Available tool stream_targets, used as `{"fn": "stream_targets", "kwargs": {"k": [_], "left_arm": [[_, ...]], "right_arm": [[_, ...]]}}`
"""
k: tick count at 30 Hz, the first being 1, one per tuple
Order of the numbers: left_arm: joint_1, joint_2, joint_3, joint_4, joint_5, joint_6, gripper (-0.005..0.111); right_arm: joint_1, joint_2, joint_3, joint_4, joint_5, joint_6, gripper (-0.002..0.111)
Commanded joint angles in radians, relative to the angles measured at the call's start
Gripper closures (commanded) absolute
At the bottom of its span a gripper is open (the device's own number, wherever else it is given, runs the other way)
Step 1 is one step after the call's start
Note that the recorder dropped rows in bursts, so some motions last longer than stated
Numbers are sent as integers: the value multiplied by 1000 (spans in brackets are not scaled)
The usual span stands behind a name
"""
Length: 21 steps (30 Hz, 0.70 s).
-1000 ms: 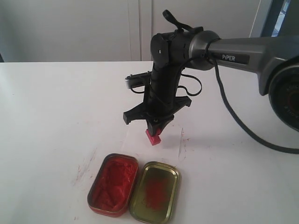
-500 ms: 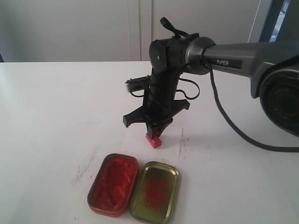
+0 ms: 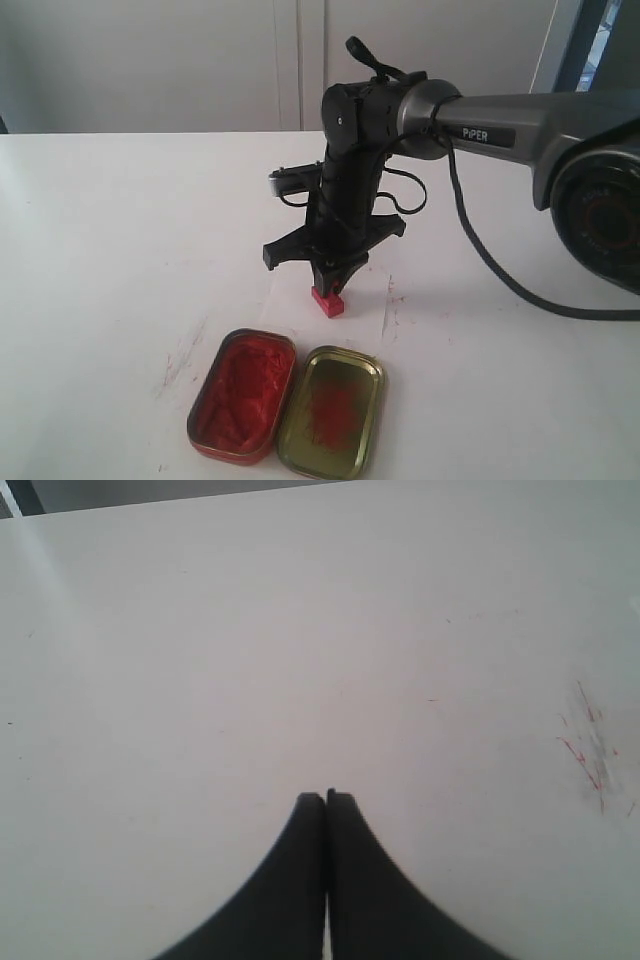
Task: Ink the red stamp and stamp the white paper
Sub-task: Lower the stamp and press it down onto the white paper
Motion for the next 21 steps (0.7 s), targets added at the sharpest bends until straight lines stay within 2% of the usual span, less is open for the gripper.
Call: {"fn": "stream_targets", "kwargs": {"k": [1, 21], "left_arm": [[1, -5, 5, 1, -5, 0, 107], [1, -5, 5, 1, -5, 0, 107]], "right_arm": [[-1, 67, 21, 1, -48, 0, 108], [-1, 128, 25, 34, -58, 39, 108]]}}
